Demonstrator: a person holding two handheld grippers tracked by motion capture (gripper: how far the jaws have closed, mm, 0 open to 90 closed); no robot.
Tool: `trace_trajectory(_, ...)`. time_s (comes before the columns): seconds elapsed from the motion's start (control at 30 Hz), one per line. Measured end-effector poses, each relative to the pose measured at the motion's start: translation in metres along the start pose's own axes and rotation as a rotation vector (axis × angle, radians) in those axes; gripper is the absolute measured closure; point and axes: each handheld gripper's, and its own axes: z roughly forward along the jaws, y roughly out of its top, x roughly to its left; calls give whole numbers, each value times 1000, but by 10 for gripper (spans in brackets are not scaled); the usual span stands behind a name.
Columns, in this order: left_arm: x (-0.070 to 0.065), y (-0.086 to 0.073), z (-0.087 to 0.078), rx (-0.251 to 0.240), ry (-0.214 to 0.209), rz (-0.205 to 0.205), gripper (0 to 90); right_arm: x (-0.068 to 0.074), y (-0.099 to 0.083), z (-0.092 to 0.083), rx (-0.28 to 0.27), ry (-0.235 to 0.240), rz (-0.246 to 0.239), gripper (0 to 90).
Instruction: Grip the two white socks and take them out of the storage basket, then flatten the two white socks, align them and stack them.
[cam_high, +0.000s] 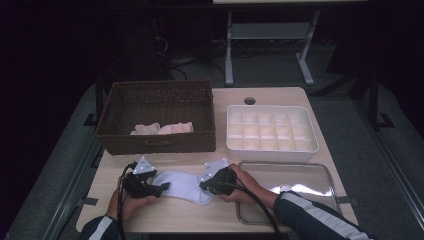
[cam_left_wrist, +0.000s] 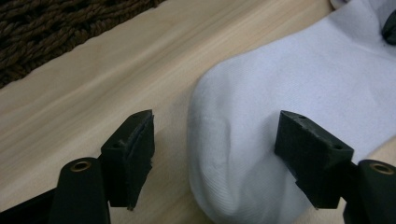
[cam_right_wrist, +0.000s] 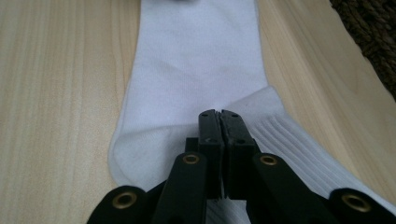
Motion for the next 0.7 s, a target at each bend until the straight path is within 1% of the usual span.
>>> trace_trajectory(0.03,0,0,1,-2,-2,-6,285,0,0,0,0,1,3,872)
trace_trajectory(0.07,0,0,1,-8,-2,-3,285,0,0,-1,5,2,18,872)
trace_trajectory(0.1,1,-1,0,-11,-4,-1,287,0,0,0,4,-1,5,872)
trace_trajectory(0.13,1,-1,0,-13,-6,-7,292,0,0,0,2,-2,-2,874)
trace_trajectory(0.2,3,0,0,-16,-4,-25,342,0,-1,0,-3,3,14,877)
trace_trajectory(0.23,2,1,0,-18,-5,-18,366,-1,-2,0,-10,3,10,877)
trace_trajectory(0.3,0,1,0,-17,-16,-11,415,1,-1,0,-8,3,24,877)
trace_trajectory(0.33,0,1,0,-15,-21,-11,451,1,-1,0,-6,-3,23,877)
trace_trajectory(0.4,0,2,-1,-12,-28,-22,488,1,-1,0,-2,-6,18,877)
trace_trajectory(0.43,0,2,0,-14,-34,-33,496,2,-1,0,-7,-2,28,877)
trace_trajectory(0.47,1,3,-1,-11,-49,-29,516,1,-1,0,-9,-1,27,877)
trace_trajectory(0.5,2,3,-1,-9,-60,-25,568,1,-2,0,-12,0,29,877)
trace_trajectory(0.57,2,3,-1,-13,-97,-39,644,0,-3,-1,-15,-5,16,877)
trace_trajectory(0.6,3,2,0,-15,-116,-44,680,1,-3,-1,-10,-7,24,877)
trace_trajectory(0.67,4,2,0,-10,-152,-53,746,1,-3,-1,-10,-7,22,878)
trace_trajectory(0.7,5,2,-1,-9,-157,-55,774,0,-3,-1,-13,-6,19,877)
